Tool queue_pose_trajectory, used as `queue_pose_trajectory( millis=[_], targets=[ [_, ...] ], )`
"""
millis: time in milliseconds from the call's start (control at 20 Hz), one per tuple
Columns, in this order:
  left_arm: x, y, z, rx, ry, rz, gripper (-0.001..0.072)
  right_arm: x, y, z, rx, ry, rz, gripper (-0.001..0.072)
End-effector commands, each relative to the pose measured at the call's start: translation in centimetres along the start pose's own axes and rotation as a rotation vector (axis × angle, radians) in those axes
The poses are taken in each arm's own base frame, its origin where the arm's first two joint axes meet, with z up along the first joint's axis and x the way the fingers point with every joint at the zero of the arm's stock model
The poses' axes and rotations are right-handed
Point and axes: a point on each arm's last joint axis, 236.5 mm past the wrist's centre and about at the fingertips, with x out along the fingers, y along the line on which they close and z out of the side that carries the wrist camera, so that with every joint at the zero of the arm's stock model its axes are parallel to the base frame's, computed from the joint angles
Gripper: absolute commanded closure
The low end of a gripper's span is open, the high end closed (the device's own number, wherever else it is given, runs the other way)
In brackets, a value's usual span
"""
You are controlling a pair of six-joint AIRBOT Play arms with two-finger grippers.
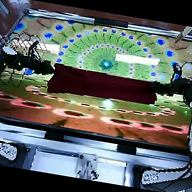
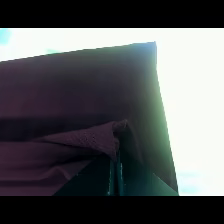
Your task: Fold the shirts.
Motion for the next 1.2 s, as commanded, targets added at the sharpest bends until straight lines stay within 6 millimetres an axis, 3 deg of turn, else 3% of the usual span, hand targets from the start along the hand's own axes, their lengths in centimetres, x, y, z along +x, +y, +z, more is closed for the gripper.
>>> queue_pose_trajectory(
  millis=[0, 250, 450, 750, 1000, 1150],
  targets=[
    [1.0, 0.5, 1.1, -0.008, -0.041, 0.016, 0.0677, 0.8, -0.4, 0.2, 0.012, -0.008, -0.016, 0.0634],
    [2.4, 0.7, 0.6, -0.026, -0.023, 0.005, 0.0678, 0.9, -0.8, -0.2, 0.036, 0.008, -0.034, 0.0633],
    [2.2, 0.5, 1.3, -0.046, -0.041, 0.006, 0.0678, 0.3, -0.4, -0.7, 0.043, 0.032, -0.023, 0.0633],
    [0.2, -3.0, 2.5, 0.037, -0.005, -0.065, 0.0678, -4.8, 0.8, -0.1, 0.029, 0.026, -0.008, 0.0634],
    [0.1, -3.1, 3.1, 0.019, -0.017, -0.063, 0.0678, -5.6, -0.7, -1.4, 0.086, 0.079, -0.085, 0.0634],
    [-0.1, -3.5, 2.7, 0.024, 0.002, -0.075, 0.0678, -6.2, 0.0, -4.0, 0.081, 0.190, -0.065, 0.0633]
  ],
)
